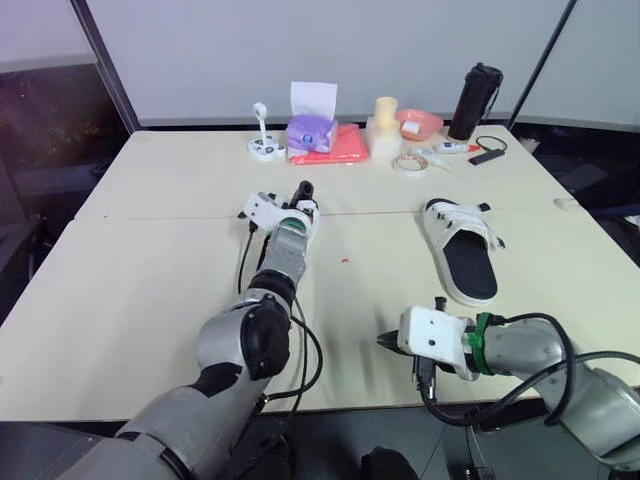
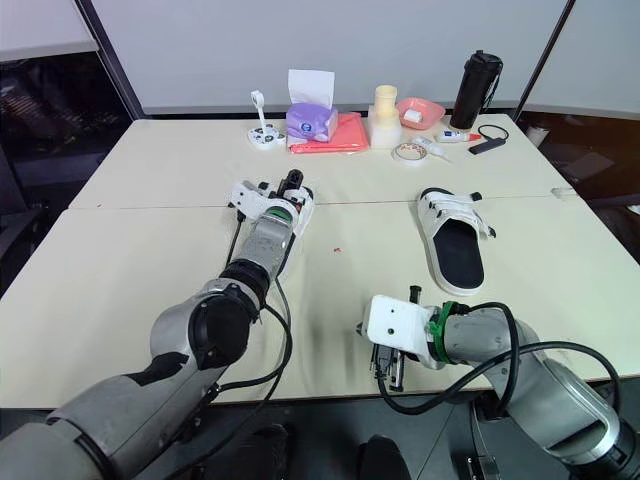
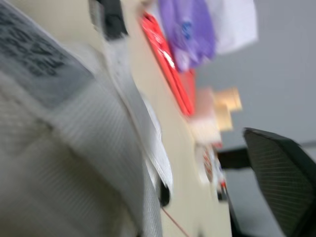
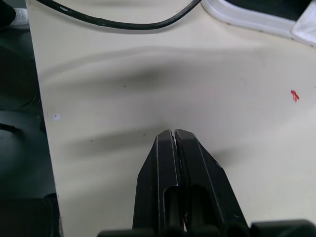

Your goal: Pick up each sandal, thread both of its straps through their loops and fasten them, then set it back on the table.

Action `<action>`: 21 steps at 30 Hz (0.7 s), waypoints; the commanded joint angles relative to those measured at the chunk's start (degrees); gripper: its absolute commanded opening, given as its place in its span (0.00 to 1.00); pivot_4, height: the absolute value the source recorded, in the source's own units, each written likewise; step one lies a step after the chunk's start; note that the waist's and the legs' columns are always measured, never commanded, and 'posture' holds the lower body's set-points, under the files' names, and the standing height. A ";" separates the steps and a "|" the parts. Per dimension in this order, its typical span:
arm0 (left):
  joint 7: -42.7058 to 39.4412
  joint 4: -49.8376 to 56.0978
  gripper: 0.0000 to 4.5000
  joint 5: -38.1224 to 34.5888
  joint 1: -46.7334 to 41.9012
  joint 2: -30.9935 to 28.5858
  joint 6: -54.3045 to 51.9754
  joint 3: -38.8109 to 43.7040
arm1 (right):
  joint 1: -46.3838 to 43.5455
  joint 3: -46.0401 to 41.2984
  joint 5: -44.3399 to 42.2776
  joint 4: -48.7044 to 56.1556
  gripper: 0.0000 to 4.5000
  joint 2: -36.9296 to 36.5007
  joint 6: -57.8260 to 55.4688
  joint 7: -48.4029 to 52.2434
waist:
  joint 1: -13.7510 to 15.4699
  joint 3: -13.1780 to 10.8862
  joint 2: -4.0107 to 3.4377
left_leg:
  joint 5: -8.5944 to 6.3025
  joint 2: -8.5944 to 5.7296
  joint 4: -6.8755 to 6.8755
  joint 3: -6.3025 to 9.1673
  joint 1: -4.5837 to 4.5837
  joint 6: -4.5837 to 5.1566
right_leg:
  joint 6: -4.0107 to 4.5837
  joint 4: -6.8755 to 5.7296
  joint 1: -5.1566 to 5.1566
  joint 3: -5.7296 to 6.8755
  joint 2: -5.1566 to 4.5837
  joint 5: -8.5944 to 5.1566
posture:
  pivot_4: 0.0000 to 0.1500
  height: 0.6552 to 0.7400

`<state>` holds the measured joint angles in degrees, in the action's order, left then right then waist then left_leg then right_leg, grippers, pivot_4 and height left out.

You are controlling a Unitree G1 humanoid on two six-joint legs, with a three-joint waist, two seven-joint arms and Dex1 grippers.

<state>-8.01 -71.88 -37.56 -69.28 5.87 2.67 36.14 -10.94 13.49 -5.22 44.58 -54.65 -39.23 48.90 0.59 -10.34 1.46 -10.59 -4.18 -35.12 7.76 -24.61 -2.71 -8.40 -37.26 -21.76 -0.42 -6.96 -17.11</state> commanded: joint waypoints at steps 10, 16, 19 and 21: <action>-19.94 37.54 0.99 8.89 24.18 -12.07 -37.03 -23.86 | -1.11 0.29 0.73 -2.91 0.00 0.17 5.60 1.81 | -1.72 0.10 -0.17 | -0.01 0.08 0.07 0.01 0.34 0.00 | 0.03 -0.05 0.21 -0.13 0.08 0.00 | 1.00 1.00; -28.19 55.15 0.99 6.31 33.85 -21.42 -48.40 -28.75 | -1.97 0.46 0.94 -4.45 0.00 0.19 7.11 2.66 | -1.34 0.12 -0.19 | -0.01 0.09 0.02 0.04 0.40 0.00 | 0.07 -0.03 0.30 -0.14 0.08 0.02 | 1.00 1.00; -34.80 62.07 0.99 4.47 37.80 -27.71 -51.29 -30.57 | -2.45 0.29 0.74 -4.87 0.00 0.15 7.45 3.07 | -1.68 0.13 -0.23 | -0.02 0.14 0.14 0.03 0.47 -0.01 | 0.11 -0.03 0.25 -0.27 0.09 0.02 | 1.00 1.00; -38.97 66.20 0.99 3.00 39.60 -31.69 -52.39 -31.17 | -2.69 -0.23 0.52 -5.42 0.00 0.10 7.88 3.35 | -1.53 0.12 -0.27 | -0.02 0.15 0.18 0.05 0.50 0.00 | 0.12 -0.03 0.23 -0.31 0.09 0.01 | 1.00 1.00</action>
<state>-43.75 -9.12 -33.26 -30.45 -23.87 -48.53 5.27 -12.68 14.91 -4.74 38.49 -54.60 -32.39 52.05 -0.95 -10.22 1.19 -10.62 -4.03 -34.94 7.82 -24.13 -2.71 -8.28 -37.28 -21.54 -0.73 -6.87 -17.10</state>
